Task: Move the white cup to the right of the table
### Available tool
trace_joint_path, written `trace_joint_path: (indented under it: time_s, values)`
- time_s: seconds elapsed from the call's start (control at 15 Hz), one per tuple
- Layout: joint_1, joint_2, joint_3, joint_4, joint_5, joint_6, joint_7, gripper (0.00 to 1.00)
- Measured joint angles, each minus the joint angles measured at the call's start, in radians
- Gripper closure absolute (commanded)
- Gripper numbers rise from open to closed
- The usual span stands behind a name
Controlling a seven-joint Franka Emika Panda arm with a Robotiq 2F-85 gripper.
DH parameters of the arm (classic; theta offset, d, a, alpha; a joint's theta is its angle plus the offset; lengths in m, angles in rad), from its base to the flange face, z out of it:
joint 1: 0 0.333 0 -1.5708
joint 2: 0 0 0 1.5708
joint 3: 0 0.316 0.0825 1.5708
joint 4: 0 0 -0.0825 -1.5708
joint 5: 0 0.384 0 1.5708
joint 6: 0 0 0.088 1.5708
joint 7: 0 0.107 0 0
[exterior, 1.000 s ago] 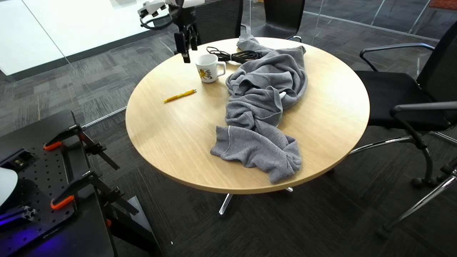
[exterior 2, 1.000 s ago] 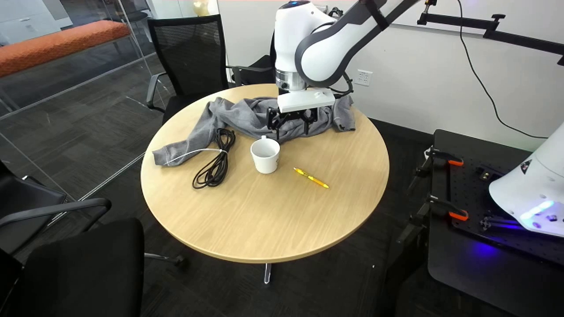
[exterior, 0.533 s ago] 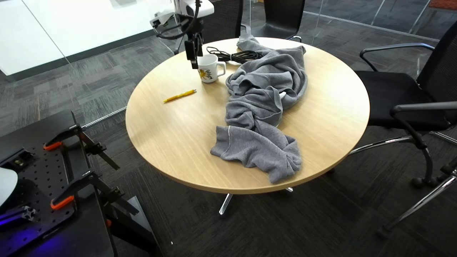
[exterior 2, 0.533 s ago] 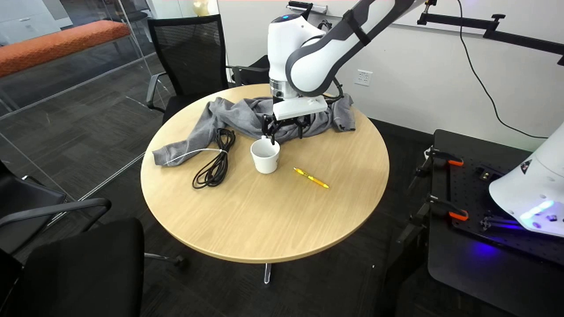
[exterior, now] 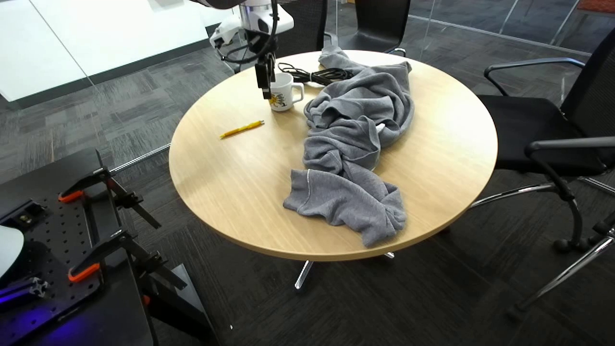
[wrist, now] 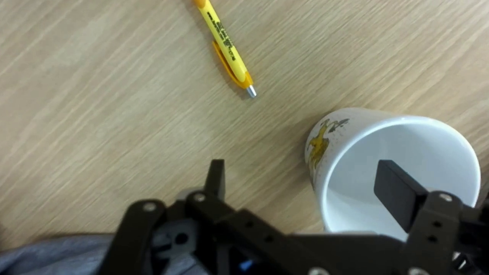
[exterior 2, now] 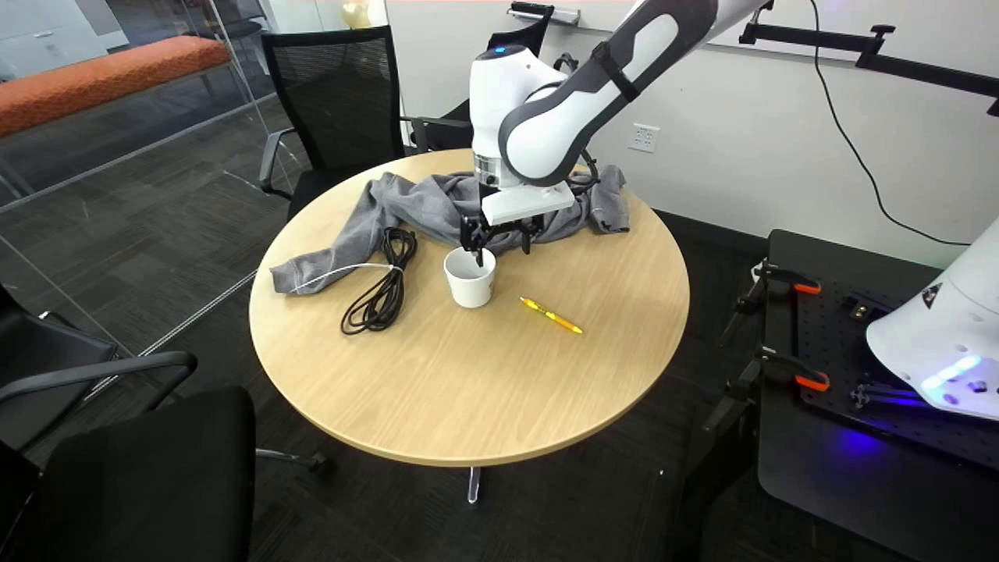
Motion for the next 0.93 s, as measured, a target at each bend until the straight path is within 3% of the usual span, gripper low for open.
trace_joint_path:
  time_s: [0.4, 0.47, 0.6, 0.93]
  values:
    - [0.003, 0.054, 0.0, 0.047, 0.0, 0.005, -0.015, 0.01]
    - [0.003, 0.062, 0.0, 0.056, 0.0, 0.005, -0.015, 0.26]
    - [0.004, 0.076, 0.0, 0.071, 0.0, 0.005, -0.015, 0.3]
    - [0.006, 0.108, 0.0, 0.109, 0.0, 0.005, -0.015, 0.69]
